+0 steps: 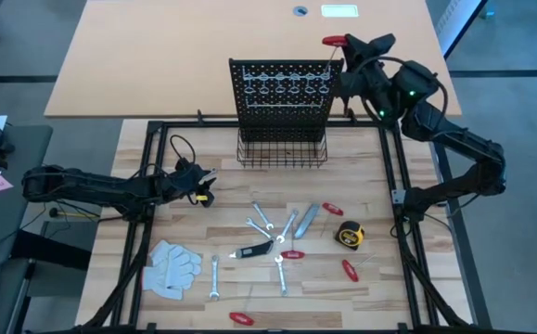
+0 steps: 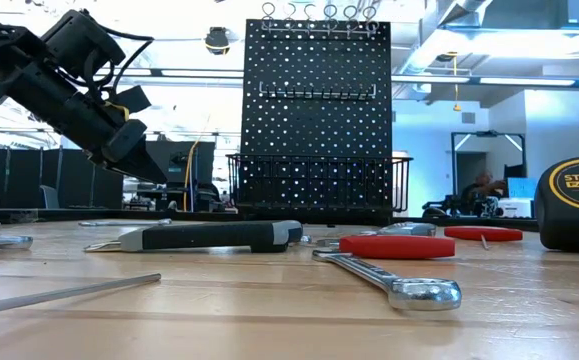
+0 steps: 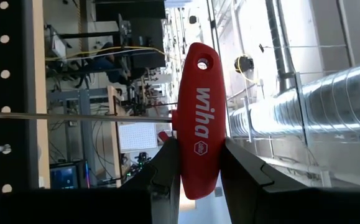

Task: Hang tools onto peg board
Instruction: Hang the red allen wrench on the pegboard

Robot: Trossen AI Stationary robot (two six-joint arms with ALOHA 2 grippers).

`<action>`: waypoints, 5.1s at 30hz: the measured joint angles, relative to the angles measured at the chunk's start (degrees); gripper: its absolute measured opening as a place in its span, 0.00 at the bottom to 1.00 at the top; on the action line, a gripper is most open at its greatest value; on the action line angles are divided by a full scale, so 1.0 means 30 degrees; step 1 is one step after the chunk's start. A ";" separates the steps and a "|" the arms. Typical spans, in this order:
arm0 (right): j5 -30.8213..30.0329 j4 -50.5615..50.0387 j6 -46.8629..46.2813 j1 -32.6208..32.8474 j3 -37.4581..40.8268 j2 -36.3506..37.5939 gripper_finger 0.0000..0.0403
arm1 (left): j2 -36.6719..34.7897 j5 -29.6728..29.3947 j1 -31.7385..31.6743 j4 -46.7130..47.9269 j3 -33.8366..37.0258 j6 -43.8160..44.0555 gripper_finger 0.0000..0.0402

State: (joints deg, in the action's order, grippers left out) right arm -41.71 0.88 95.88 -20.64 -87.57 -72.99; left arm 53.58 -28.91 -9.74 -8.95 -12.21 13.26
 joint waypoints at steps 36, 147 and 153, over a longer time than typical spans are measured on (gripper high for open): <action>0.2164 -0.5302 -0.3676 -0.0721 0.0007 0.0004 0.22 | 0.0000 0.0000 0.0002 0.0000 0.0000 0.0000 0.34; 0.8051 -1.0383 -3.5605 0.7686 1.4783 -0.2186 0.23 | 0.0000 0.0211 0.0842 -0.1179 -0.0015 0.0136 0.34; 0.6873 -0.5165 -3.3544 0.8510 1.6923 0.1061 0.23 | 0.0002 0.0224 0.1490 -0.1830 -0.0015 -0.0713 0.34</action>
State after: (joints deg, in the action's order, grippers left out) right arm -21.09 -14.62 -4.76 4.89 -36.80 -69.81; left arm 53.59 -28.24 -5.27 -14.44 -12.25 11.12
